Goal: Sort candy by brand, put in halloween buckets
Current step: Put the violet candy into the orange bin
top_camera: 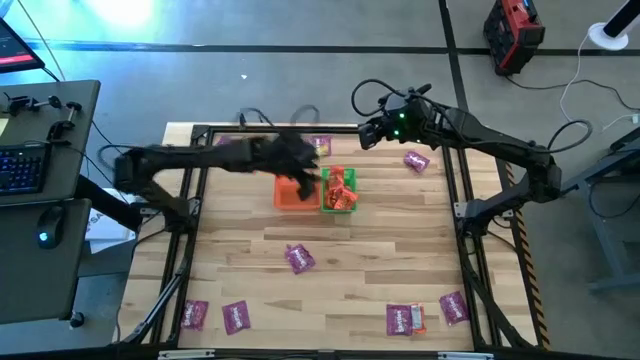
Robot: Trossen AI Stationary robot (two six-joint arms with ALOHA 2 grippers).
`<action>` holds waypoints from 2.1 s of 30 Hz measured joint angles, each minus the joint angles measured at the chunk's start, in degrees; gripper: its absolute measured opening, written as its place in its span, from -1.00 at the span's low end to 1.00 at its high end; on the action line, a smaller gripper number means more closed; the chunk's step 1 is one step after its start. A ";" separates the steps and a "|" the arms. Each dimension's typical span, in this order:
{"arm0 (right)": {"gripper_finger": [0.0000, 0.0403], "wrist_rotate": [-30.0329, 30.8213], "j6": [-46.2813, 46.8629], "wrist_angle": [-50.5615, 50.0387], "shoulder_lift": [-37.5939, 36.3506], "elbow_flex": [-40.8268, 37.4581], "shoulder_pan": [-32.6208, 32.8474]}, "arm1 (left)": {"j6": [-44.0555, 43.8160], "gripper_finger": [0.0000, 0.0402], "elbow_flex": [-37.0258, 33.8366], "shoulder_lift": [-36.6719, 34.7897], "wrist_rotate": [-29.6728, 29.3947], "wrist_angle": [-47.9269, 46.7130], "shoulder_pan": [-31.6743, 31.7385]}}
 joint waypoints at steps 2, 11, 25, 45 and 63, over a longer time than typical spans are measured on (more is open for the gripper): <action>0.07 -0.01 -0.82 -1.48 -0.05 0.35 0.00 | 0.82 -0.10 -1.87 -5.10 -2.08 -2.21 1.47; 0.07 -5.60 3.22 -13.56 0.18 0.24 1.06 | -14.27 -0.10 -22.55 -27.60 -2.11 -0.78 -4.94; 0.07 -9.98 19.74 -30.55 0.19 0.24 18.26 | 25.21 -0.10 -28.88 -8.86 9.53 11.51 -20.03; 0.07 3.44 31.58 -32.78 0.20 0.24 38.59 | 31.73 -0.10 -14.84 15.62 15.90 9.21 -20.32; 0.07 7.97 40.25 -25.89 0.20 0.24 42.16 | 32.11 -0.10 -14.84 16.22 16.86 9.49 -15.15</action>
